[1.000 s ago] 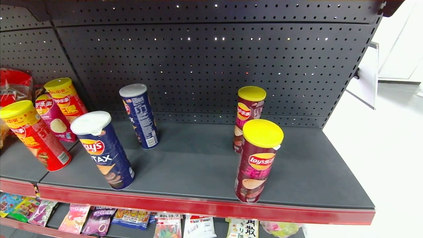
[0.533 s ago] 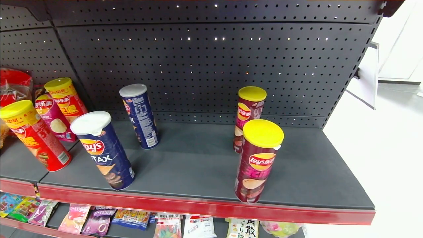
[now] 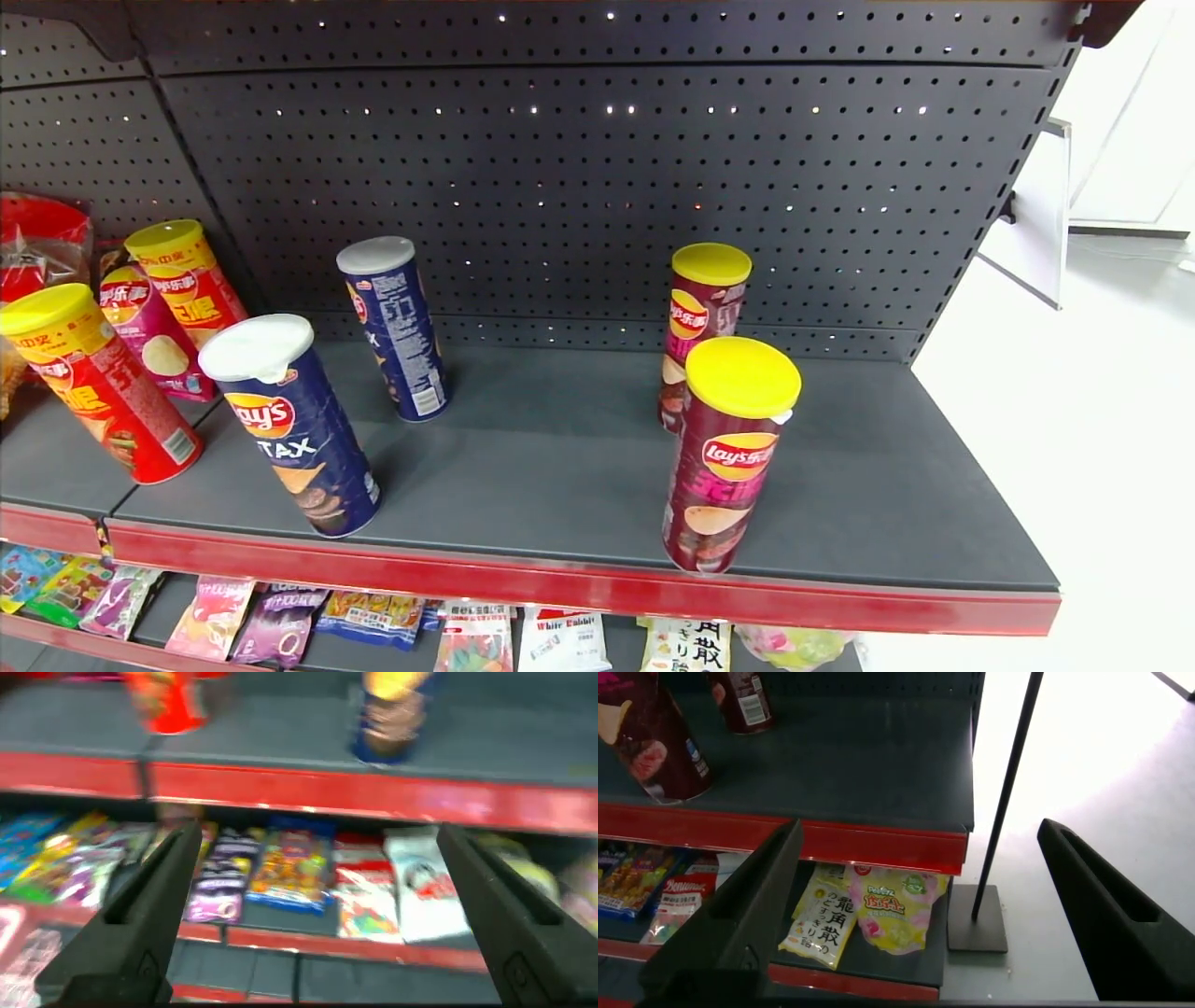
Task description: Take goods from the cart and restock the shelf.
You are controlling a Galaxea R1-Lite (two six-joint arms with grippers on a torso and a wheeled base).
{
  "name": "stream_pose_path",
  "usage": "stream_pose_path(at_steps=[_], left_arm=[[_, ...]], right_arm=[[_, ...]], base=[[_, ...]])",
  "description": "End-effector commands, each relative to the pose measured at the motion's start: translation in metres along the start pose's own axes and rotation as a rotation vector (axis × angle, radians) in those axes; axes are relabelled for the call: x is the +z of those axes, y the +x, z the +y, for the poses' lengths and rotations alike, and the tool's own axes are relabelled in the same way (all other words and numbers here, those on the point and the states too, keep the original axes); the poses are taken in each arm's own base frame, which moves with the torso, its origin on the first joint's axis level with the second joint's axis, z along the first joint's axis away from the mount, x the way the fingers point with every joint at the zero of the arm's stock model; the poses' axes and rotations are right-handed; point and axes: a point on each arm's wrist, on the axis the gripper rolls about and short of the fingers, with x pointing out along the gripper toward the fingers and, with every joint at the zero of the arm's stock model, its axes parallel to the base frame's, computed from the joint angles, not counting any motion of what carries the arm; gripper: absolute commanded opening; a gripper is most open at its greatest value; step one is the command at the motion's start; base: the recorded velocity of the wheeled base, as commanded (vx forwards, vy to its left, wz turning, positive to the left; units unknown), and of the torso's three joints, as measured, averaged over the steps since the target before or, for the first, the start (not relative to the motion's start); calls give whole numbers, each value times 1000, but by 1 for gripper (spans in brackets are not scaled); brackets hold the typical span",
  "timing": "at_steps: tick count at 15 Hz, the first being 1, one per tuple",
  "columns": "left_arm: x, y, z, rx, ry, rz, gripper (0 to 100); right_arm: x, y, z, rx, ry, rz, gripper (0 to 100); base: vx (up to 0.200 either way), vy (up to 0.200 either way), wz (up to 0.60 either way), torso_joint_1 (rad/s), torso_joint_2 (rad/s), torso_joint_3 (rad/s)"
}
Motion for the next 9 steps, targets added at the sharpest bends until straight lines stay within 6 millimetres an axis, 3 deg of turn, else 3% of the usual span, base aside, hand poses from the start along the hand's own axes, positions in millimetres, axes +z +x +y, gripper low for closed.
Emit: stream_pose_path(at_steps=[1, 3, 9], left_arm=[[-1, -2, -1, 28, -17, -34, 100], [-1, -3, 0, -130, -11, -42, 100], [-3, -9, 1, -31, -28, -118, 100]], right_arm=[[0, 0, 0, 0, 0, 1, 100], [0, 0, 0, 0, 0, 1, 100], [0, 0, 0, 0, -2, 1, 100]], base=[[0, 0, 0, 0, 0, 0], [0, 0, 0, 0, 0, 0], [0, 0, 0, 0, 0, 0]])
